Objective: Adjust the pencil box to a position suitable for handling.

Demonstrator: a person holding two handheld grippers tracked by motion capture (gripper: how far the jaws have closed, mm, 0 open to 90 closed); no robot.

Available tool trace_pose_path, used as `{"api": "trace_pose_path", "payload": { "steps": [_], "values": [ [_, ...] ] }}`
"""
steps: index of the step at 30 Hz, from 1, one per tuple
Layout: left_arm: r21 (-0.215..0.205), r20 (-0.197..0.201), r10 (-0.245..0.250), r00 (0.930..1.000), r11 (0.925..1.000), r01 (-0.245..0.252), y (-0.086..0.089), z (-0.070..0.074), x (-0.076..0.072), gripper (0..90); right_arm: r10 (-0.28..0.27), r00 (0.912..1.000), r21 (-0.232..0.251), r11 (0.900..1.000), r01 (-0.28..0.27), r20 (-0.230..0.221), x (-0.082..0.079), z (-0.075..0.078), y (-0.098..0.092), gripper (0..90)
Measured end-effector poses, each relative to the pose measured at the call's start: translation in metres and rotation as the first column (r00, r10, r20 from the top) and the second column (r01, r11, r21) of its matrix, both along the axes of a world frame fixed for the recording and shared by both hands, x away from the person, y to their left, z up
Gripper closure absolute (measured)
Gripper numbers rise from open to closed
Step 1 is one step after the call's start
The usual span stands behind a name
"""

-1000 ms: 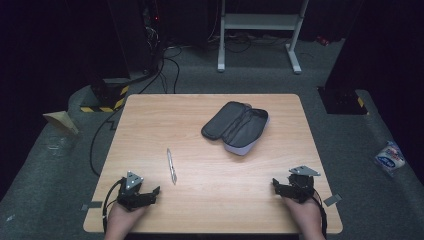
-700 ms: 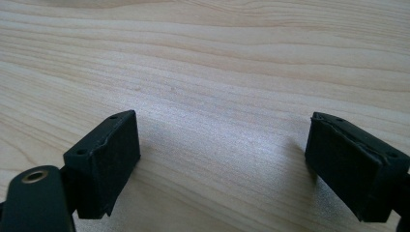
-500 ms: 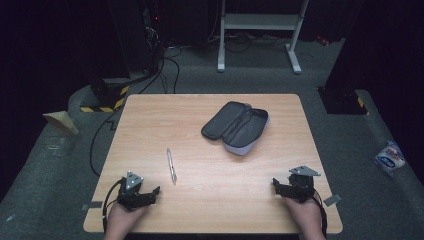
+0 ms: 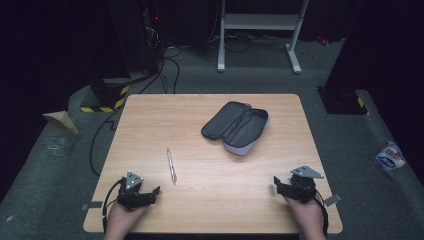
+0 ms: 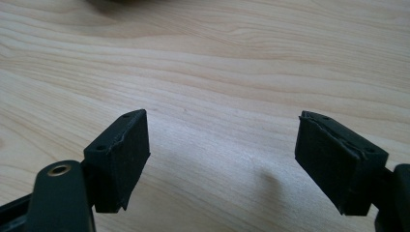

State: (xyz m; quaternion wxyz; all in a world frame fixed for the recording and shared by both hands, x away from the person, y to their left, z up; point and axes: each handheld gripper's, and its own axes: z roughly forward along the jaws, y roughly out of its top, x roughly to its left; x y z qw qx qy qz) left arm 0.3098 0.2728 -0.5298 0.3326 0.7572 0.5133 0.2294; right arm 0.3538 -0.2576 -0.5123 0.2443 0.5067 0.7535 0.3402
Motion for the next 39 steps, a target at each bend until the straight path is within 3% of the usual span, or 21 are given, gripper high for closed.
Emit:
{"api": "trace_pose_path", "payload": {
  "steps": [5,9,17,26,33,39],
  "values": [
    [0.000,-0.001,0.001,1.0000,1.0000,-0.001,0.000,0.000,0.000,16.1,0.021,0.9996,0.028,0.999,-0.022,0.021,-0.001,0.004,0.005,19.4],
    [-0.002,-0.004,-0.003,1.0000,1.0000,0.003,0.000,0.000,0.001,15.5,0.043,0.9983,0.012,0.999,-0.043,0.038,0.000,0.008,0.014,19.0],
    [0.004,-0.006,-0.040,0.9992,0.9992,0.040,0.002,0.000,0.005,15.1,0.065,0.9975,0.015,0.998,-0.065,0.029,0.007,0.015,0.032,21.9],
    [-0.003,-0.008,-0.054,0.9985,0.9985,0.054,0.001,0.000,0.006,14.6,0.088,0.9938,0.044,0.995,-0.091,0.068,0.020,0.039,0.058,23.0],
    [-0.004,-0.007,-0.056,0.9984,0.9984,0.056,0.001,0.000,0.004,15.0,0.118,0.9895,0.059,0.991,-0.123,0.083,0.032,0.047,0.077,24.7],
    [-0.004,-0.008,-0.055,0.9984,0.9985,0.055,0.001,0.000,0.005,15.0,0.145,0.9867,0.097,0.984,-0.152,0.073,0.048,0.052,0.089,33.5]
  ]
}}
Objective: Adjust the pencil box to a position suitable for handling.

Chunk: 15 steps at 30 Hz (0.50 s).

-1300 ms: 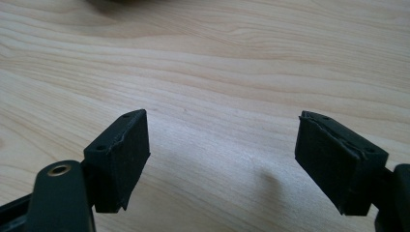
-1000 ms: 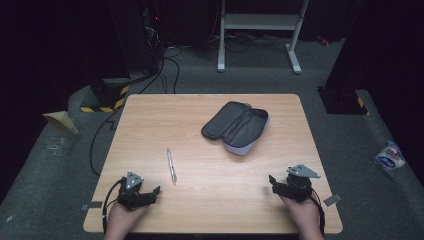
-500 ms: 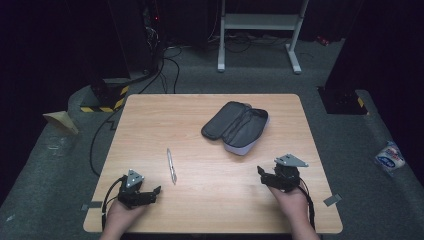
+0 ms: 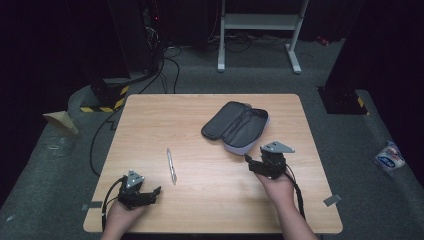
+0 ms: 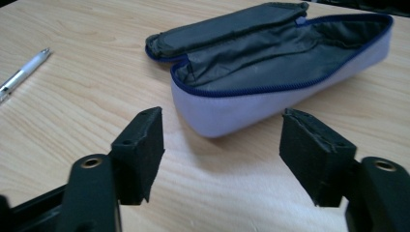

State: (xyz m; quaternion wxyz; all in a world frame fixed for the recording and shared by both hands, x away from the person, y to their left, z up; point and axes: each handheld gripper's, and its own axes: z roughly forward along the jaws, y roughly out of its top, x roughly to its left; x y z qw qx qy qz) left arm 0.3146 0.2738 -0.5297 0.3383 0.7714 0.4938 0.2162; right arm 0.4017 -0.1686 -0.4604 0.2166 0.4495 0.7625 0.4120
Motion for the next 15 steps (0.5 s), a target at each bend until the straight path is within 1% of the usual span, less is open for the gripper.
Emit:
{"api": "trace_pose_path", "payload": {
  "steps": [2,3,6,7,8,9,10,12,14,15],
  "values": [
    [-0.003,0.001,0.000,1.0000,1.0000,0.000,0.000,0.000,0.001,14.9,0.004,1.0000,-0.005,1.000,-0.004,-0.004,0.006,0.000,0.003,34.6],
    [-0.002,0.000,-0.002,1.0000,1.0000,0.002,0.000,0.000,0.001,14.9,0.001,1.0000,0.001,1.000,-0.001,-0.008,0.009,0.001,0.005,35.4],
    [0.008,0.002,-0.004,1.0000,1.0000,0.004,-0.001,0.000,0.003,14.8,0.000,0.9999,0.004,1.000,0.000,-0.012,0.018,0.001,0.009,36.9],
    [0.005,0.004,-0.002,1.0000,1.0000,0.002,-0.001,0.000,0.004,14.7,-0.004,0.9996,0.014,1.000,0.005,-0.028,0.021,0.002,0.011,37.0],
    [0.005,0.004,-0.002,1.0000,1.0000,0.002,-0.001,0.000,0.004,14.8,0.001,0.9995,0.015,1.000,-0.001,-0.032,0.024,0.002,0.012,37.4],
    [0.011,0.004,-0.005,1.0000,0.9999,0.004,-0.001,0.000,0.004,14.8,0.006,0.9996,0.012,1.000,-0.006,-0.027,0.027,0.002,0.014,37.8],
    [0.003,0.001,-0.001,1.0000,1.0000,0.001,-0.001,0.000,0.003,14.8,0.010,0.9998,0.004,1.000,-0.010,-0.019,0.029,0.002,0.016,37.9],
    [0.002,0.002,0.000,1.0000,1.0000,0.000,-0.002,0.000,0.002,15.0,0.014,0.9997,-0.002,1.000,-0.014,-0.020,0.034,0.002,0.021,38.2],
    [0.001,0.002,0.000,1.0000,1.0000,0.000,-0.002,0.000,0.000,15.3,0.024,0.9996,-0.014,1.000,-0.024,-0.011,0.038,0.002,0.026,39.2],
    [0.005,0.004,-0.001,1.0000,1.0000,0.001,-0.001,0.000,-0.001,15.6,0.025,0.9996,-0.011,1.000,-0.025,-0.009,0.039,0.002,0.028,40.0]
  ]
}}
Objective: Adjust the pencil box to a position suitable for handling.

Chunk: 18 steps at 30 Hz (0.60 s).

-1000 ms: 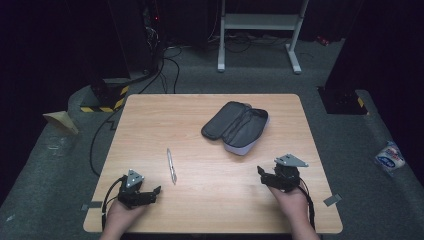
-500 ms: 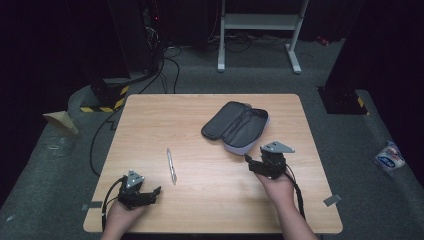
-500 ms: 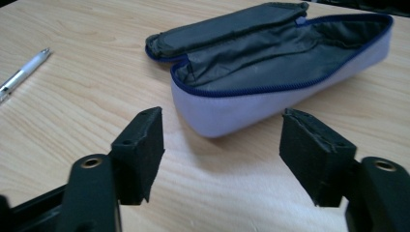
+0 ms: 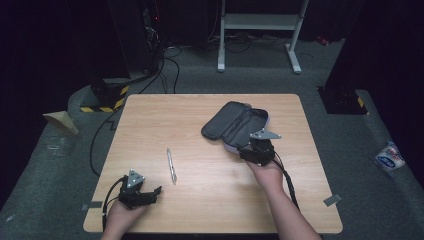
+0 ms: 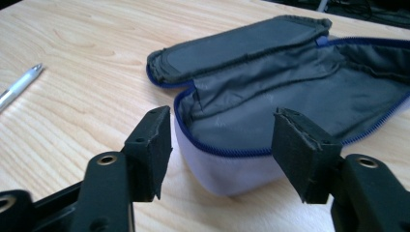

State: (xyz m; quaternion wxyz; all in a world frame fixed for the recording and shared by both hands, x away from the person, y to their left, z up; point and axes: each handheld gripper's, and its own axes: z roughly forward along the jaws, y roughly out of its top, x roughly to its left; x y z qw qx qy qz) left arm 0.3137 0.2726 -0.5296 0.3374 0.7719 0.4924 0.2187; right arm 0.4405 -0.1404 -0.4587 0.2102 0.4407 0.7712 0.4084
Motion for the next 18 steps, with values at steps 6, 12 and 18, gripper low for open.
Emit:
{"api": "trace_pose_path", "payload": {
  "steps": [6,12,18],
  "values": [
    [-0.004,0.000,0.006,1.0000,1.0000,-0.006,0.000,0.000,-0.003,16.0,0.015,0.9998,-0.036,0.999,-0.015,-0.010,0.009,-0.004,0.012,43.8],
    [-0.002,0.000,0.007,1.0000,1.0000,-0.007,0.000,0.000,-0.004,16.2,0.031,0.9980,-0.037,0.999,-0.033,-0.054,0.013,-0.018,0.015,50.9],
    [-0.003,-0.001,0.007,1.0000,1.0000,-0.007,0.000,0.000,-0.004,16.2,0.045,0.9980,-0.047,0.998,-0.047,-0.045,0.002,-0.028,0.018,63.0]
  ]
}}
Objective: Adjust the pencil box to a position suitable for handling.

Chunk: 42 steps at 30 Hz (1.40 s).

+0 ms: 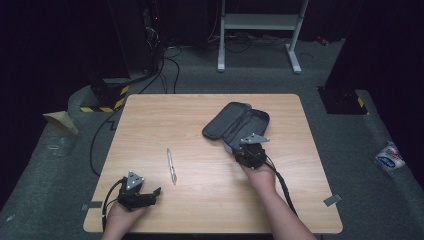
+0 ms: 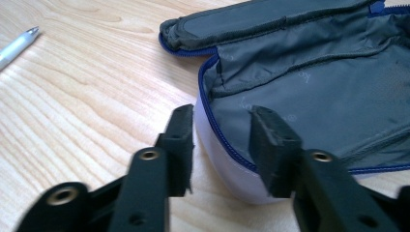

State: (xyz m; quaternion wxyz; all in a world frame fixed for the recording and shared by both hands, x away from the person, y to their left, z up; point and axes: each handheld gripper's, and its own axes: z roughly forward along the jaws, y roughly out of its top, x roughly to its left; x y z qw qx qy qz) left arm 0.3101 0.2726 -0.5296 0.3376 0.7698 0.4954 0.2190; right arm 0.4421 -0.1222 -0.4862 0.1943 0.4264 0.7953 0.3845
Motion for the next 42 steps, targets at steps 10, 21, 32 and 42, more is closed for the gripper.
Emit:
{"api": "trace_pose_path", "payload": {
  "steps": [10,21,32,42],
  "values": [
    [-0.003,-0.002,-0.001,1.0000,1.0000,0.001,0.000,0.000,0.000,16.2,0.024,0.9996,0.030,0.999,-0.024,0.017,-0.031,-0.013,0.001,78.7],
    [0.006,0.003,0.000,1.0000,1.0000,0.000,0.000,0.000,-0.001,16.7,0.115,0.9924,0.079,0.990,-0.118,0.044,-0.063,-0.018,0.036,79.9],
    [0.003,0.000,-0.006,1.0000,1.0000,0.006,0.001,0.000,-0.001,16.7,0.068,0.9929,0.144,0.986,-0.082,0.098,-0.062,0.006,0.019,66.8],
    [0.001,0.000,-0.005,1.0000,1.0000,0.005,0.001,0.000,-0.001,16.7,-0.160,0.9791,0.071,0.986,0.151,0.126,-0.021,0.020,-0.058,64.5]
  ]
}}
